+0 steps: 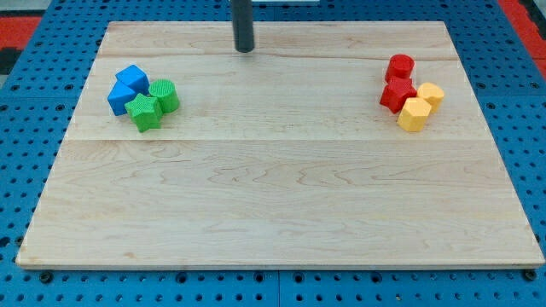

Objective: Move the red circle to the bottom left side

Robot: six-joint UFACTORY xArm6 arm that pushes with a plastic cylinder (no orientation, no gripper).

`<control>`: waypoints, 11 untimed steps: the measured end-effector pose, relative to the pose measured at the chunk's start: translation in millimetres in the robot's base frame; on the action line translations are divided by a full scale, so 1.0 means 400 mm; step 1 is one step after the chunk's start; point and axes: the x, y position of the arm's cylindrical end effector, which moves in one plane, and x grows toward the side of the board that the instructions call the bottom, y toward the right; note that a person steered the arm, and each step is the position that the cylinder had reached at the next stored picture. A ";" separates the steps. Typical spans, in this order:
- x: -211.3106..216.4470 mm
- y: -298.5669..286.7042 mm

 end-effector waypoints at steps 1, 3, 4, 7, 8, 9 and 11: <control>-0.005 0.122; -0.026 0.386; -0.009 0.511; 0.176 0.531; 0.192 0.516; 0.167 0.625; 0.354 0.714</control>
